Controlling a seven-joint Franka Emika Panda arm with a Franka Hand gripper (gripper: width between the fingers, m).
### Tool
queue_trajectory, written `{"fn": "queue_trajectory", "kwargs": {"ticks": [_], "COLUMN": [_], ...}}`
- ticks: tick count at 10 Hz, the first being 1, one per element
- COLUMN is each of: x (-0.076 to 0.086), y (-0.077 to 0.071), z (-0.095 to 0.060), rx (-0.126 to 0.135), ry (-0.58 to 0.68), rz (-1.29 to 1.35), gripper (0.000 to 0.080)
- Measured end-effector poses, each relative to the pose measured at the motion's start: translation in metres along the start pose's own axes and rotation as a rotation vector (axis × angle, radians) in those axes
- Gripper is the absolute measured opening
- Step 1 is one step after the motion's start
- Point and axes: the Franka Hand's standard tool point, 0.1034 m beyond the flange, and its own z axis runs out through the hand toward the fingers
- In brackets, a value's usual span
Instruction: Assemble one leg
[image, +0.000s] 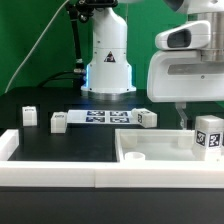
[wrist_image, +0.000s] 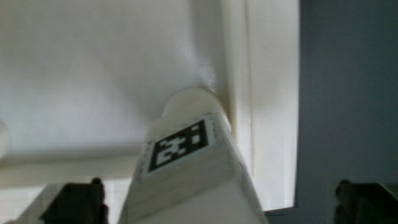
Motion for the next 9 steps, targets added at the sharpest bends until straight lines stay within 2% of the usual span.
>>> {"fn": "queue_trajectory", "kwargs": {"ticks": [1, 2, 3, 4, 5, 6, 8, 9], "x": [0.0008, 0.0012, 0.0014, 0.0013, 0.0013, 0.0013, 0.0015, 0.0018], "y": [0.001, 0.0021, 0.0033, 0.003, 0.003, 0.0034, 0.0034, 0.0042], "z": [-0.0002, -0.0002, -0.0002, -0.0001, -0.0001, 0.0, 0.0002, 0.0003], "rx": [-0.017, -0.018, -0.019, -0.018, -0.017, -0.017, -0.017, -0.017], "ry": [0.006, 0.006, 0.006, 0.006, 0.006, 0.006, 0.007, 0.011], "rz": [-0.128, -0.152, -0.216, -0.201, -0.181, -0.16, -0.097, 0.031], "gripper": [0.0649, 0.0649, 0.0563, 0.0427, 0.0427, 0.0289, 0.029, 0.029]}}
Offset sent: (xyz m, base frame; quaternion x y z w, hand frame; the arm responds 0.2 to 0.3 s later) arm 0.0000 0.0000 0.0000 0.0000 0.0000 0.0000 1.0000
